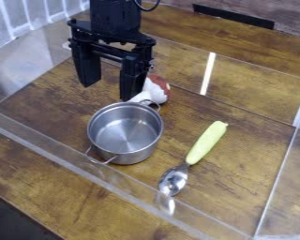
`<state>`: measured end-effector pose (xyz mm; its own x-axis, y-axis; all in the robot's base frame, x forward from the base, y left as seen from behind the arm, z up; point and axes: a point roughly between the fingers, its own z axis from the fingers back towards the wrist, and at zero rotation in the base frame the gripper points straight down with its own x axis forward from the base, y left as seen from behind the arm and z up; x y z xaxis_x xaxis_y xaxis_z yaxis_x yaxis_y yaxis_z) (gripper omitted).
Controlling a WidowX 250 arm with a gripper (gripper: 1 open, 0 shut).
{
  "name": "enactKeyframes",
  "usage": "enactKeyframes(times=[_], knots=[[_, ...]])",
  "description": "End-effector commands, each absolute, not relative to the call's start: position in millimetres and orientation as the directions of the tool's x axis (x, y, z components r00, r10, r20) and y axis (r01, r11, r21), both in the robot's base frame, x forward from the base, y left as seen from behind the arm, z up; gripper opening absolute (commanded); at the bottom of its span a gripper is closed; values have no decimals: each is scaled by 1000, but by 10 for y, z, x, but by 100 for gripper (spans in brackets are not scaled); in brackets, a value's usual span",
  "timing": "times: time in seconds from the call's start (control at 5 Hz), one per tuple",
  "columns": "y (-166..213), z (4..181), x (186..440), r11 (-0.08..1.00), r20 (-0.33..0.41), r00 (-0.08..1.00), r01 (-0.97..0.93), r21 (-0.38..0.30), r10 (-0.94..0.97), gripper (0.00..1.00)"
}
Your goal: Put the mushroom in the silver pot
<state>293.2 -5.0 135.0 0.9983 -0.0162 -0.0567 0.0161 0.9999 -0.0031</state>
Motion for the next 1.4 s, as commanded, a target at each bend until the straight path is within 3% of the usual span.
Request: enactKeyframes(times=[0.0,0.2,1.0,1.2], knots=[[-34,1277,3031,1000,-56,998,26,-9,-27,0],[-20,1235,3226,999,-33,999,33,-12,-34,100],[125,903,3544,999,57,998,-10,-44,13,100],[176,920,3650,998,67,997,45,-46,-42,100]])
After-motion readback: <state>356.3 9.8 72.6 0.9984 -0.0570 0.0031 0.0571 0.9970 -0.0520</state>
